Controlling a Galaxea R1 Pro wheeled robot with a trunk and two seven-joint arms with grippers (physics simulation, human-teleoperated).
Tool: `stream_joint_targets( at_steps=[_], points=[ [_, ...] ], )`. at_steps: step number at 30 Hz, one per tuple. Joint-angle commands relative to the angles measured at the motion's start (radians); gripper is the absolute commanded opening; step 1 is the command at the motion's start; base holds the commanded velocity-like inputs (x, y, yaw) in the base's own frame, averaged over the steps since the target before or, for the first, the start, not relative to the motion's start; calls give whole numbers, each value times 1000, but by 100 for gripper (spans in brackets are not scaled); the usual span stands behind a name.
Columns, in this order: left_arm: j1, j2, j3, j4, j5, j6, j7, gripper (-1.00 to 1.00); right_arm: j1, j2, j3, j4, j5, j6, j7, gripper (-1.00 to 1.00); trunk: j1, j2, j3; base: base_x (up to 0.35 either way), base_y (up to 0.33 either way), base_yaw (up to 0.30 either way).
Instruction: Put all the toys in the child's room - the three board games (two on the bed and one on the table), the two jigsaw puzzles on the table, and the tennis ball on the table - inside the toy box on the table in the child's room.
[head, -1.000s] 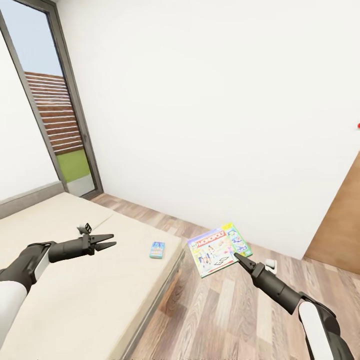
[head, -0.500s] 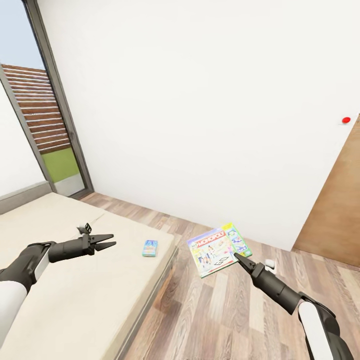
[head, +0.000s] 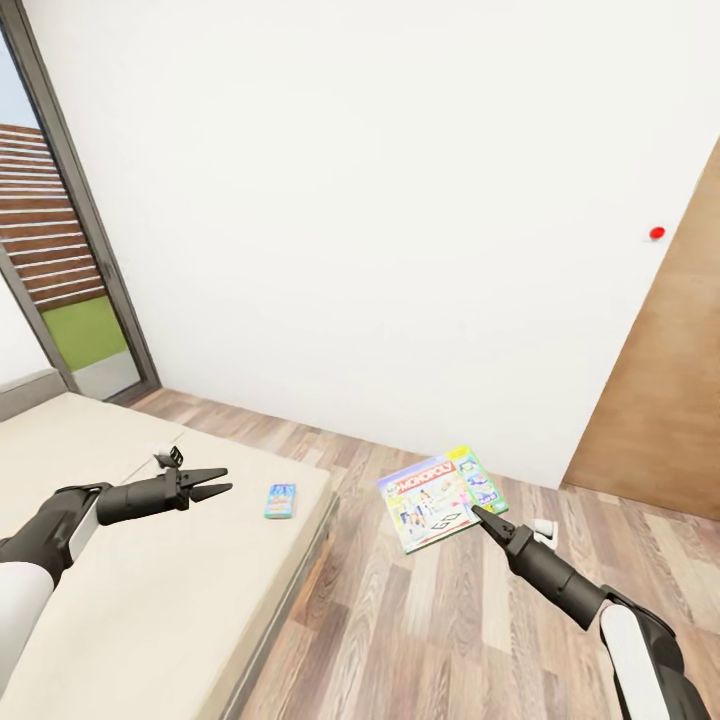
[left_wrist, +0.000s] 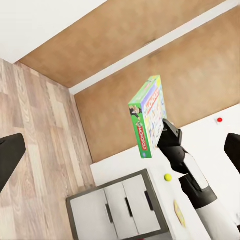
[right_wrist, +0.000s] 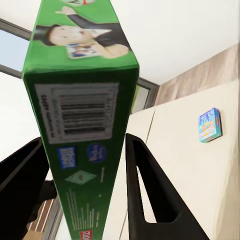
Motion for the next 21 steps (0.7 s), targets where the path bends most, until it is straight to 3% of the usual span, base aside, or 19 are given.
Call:
stream_joint_targets(
  at_steps=[1,21],
  points=[
    [-1,0,0,0,0,11,-4,100,-1,0,-3,0,-1,6,2,-100,1,-2,-2,119,0,-52],
    [-1,0,1,0,0,9,-4,100,-1,0,-9,16,-1,6,5,-100,1,-2,0,53,-32,-250]
  ],
)
